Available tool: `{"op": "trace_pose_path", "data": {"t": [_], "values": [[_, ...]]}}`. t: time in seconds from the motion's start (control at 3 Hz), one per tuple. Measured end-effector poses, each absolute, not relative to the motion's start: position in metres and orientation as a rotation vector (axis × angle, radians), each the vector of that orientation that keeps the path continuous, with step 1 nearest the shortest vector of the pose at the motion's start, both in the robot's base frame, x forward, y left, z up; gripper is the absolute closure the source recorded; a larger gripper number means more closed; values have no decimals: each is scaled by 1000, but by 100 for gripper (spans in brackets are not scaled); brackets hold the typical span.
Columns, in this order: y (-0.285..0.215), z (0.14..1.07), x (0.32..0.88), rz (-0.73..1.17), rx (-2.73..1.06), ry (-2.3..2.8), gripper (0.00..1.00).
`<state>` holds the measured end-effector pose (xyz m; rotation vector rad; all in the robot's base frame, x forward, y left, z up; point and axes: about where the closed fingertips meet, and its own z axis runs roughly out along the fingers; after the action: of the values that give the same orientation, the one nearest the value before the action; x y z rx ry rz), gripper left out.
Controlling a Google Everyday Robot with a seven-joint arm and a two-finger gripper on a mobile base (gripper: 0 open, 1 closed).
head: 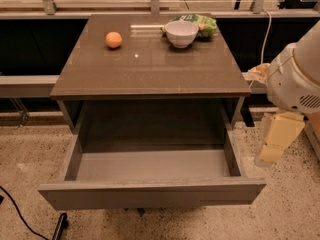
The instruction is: Close top drawer
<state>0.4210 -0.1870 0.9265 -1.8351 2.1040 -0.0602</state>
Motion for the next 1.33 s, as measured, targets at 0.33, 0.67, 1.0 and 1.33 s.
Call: {"op": "trace_pose_path", "data": {"t": [0.33,0.67,1.0,1.33], "values": [[-176,886,431,-23,-1863,2107,0],[-164,821,433,26,-1867,2092,0],[-154,773,442,39,-1823,2058,0],[-144,728,450,40,-1801,2010,2]]}}
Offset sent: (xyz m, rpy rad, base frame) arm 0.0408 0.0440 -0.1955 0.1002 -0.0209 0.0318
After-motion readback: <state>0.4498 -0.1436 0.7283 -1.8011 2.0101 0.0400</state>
